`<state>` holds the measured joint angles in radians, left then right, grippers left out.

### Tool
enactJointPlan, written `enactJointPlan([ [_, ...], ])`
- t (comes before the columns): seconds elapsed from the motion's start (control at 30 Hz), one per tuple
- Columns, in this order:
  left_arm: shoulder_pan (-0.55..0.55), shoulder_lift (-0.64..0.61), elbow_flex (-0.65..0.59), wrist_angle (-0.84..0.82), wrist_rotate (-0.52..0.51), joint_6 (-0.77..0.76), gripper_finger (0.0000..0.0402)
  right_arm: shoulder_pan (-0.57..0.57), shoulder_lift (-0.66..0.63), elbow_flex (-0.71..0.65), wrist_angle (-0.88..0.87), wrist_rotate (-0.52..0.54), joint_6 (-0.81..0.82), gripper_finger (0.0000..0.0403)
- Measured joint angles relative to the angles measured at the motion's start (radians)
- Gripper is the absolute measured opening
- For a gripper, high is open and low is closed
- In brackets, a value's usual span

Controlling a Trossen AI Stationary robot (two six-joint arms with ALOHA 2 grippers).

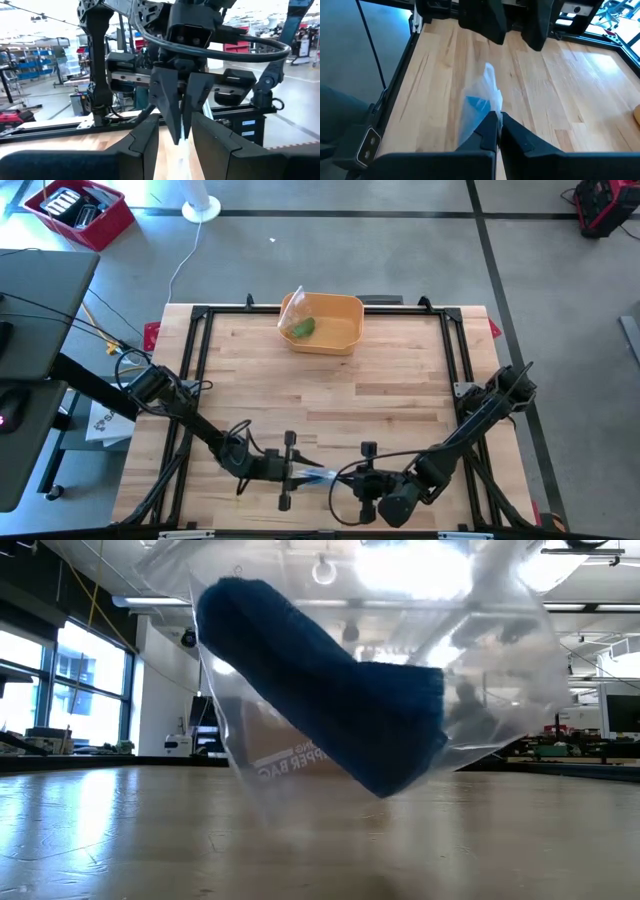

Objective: Roll bandage
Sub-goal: Close the transparent zip bag

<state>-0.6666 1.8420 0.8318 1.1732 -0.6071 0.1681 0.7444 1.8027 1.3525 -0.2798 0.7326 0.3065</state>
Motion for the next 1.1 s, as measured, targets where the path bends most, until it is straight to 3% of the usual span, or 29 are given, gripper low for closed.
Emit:
enactJointPlan([
  [0.63, 0.008, -0.003, 0.000, -0.011, -0.010, -0.063, 0.0115, 0.000, 0.000, 0.000, 0.000, -0.002, -0.001, 0.0000],
  [0.9, 0.035, -0.007, 0.002, -0.056, 0.034, 0.071, 0.0141, -0.005, 0.000, 0.000, 0.000, -0.003, -0.001, 0.0000],
  [1.1, 0.052, -0.007, 0.002, -0.077, 0.092, 0.016, 0.0136, -0.005, 0.000, 0.000, 0.010, -0.002, 0.007, 0.0000],
])
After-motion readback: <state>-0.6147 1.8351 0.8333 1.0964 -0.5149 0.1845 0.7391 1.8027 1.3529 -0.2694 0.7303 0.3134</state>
